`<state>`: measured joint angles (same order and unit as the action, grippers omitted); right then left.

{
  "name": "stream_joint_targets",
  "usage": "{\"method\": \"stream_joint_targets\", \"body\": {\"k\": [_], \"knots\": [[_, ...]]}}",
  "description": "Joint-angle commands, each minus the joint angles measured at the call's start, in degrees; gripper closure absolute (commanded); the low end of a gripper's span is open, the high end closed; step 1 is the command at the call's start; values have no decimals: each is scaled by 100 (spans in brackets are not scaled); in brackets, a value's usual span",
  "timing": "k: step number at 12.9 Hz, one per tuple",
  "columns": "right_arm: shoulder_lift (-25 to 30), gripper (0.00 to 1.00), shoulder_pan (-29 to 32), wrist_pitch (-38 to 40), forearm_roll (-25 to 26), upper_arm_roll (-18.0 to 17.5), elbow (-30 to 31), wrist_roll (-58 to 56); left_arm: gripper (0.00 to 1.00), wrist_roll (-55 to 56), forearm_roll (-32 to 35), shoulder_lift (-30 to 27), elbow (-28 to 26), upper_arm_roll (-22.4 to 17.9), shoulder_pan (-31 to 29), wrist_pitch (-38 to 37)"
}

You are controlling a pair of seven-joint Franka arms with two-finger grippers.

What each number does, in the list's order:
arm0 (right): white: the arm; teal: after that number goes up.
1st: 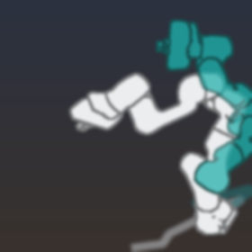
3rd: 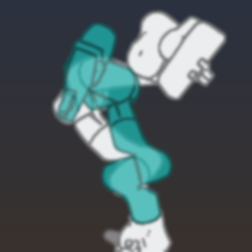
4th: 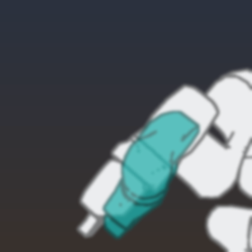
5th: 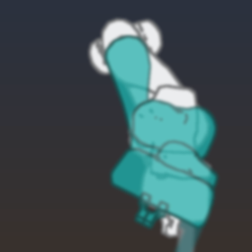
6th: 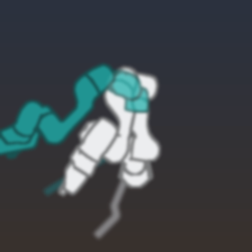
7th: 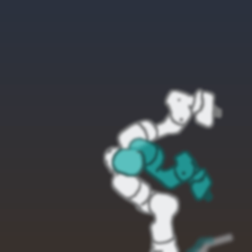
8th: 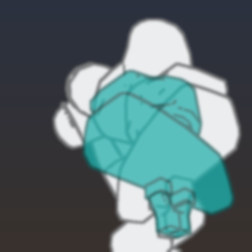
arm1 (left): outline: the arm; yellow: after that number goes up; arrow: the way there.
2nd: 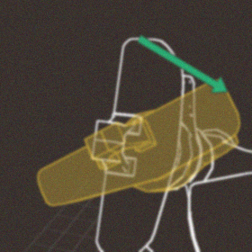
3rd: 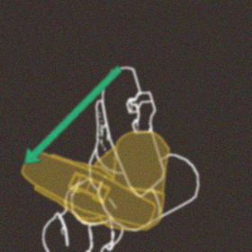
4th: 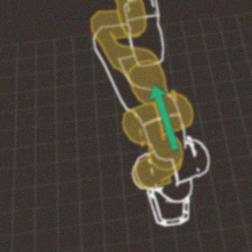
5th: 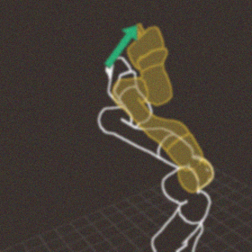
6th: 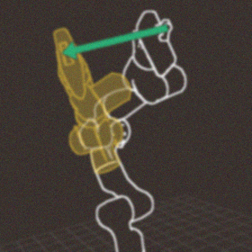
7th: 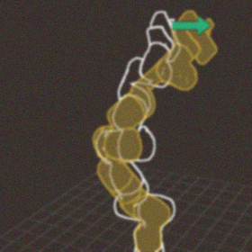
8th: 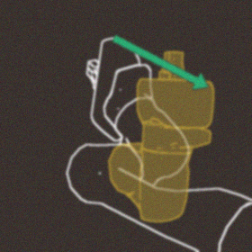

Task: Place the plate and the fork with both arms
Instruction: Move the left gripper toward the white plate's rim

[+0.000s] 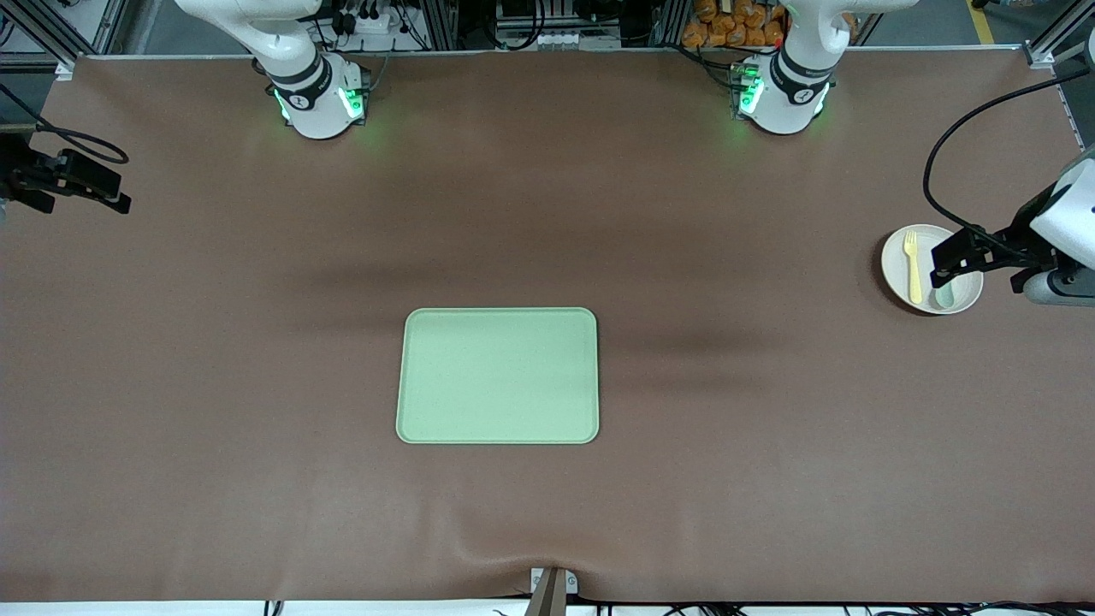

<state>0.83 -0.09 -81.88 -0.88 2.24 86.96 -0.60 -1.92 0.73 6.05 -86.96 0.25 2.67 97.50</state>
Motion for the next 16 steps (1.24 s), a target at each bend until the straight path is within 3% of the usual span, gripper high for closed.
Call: {"method": "stream_joint_targets", "body": {"k": [1, 11, 16], "knots": [[22, 0, -35, 14, 18, 22, 31, 86, 0, 60, -46, -42, 39, 45, -64, -73], [22, 0, -35, 14, 18, 14, 40, 86, 0, 33, 7, 203, -14, 36, -143, -82], [22, 0, -44, -21, 18, 14, 93, 86, 0, -378, -64, 651, -40, 36, -959, 76]]}}
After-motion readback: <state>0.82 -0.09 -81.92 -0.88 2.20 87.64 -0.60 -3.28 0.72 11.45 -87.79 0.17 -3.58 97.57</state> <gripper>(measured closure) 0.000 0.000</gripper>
